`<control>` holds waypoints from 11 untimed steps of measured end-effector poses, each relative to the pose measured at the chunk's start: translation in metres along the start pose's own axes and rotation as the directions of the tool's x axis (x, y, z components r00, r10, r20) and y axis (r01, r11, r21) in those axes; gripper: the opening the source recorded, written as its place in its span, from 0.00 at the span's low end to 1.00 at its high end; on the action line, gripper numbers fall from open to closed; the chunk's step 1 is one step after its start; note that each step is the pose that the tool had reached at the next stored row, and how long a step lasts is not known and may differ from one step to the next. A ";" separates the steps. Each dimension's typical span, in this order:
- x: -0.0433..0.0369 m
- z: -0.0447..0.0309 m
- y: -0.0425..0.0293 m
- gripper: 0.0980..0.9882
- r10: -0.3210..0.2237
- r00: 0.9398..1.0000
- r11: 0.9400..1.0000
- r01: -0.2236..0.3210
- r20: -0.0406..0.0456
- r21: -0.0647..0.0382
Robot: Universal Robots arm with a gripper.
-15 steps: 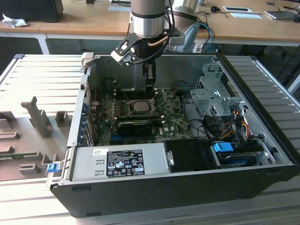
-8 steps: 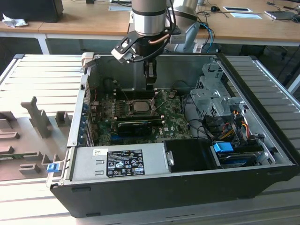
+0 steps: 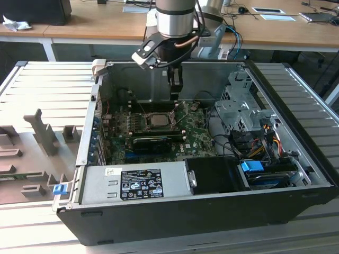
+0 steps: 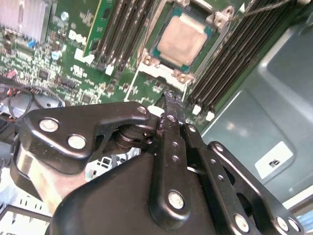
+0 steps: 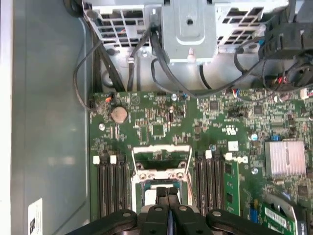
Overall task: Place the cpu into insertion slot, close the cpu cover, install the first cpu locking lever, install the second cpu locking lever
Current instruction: 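Close the cpu cover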
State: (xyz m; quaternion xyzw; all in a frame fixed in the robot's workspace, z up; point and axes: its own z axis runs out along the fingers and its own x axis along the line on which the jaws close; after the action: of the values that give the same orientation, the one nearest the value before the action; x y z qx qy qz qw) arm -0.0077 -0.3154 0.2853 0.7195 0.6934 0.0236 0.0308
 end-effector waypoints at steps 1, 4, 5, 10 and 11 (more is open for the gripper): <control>0.0001 0.0002 0.0028 0.01 0.000 1.000 1.000 0.000 0.000 0.000; 0.0004 0.0009 0.0116 0.01 -0.001 1.000 1.000 0.001 0.000 0.000; 0.0006 0.0011 0.0151 0.01 -0.001 1.000 1.000 0.001 0.000 0.000; 0.0008 0.0022 0.0214 0.01 -0.001 1.000 1.000 0.001 0.000 0.000; 0.0006 0.0025 0.0214 0.01 -0.002 1.000 1.000 0.002 0.000 -0.001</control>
State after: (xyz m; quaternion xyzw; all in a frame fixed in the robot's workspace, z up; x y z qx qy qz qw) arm 0.0139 -0.3156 0.2845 0.7189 0.6940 0.0241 0.0312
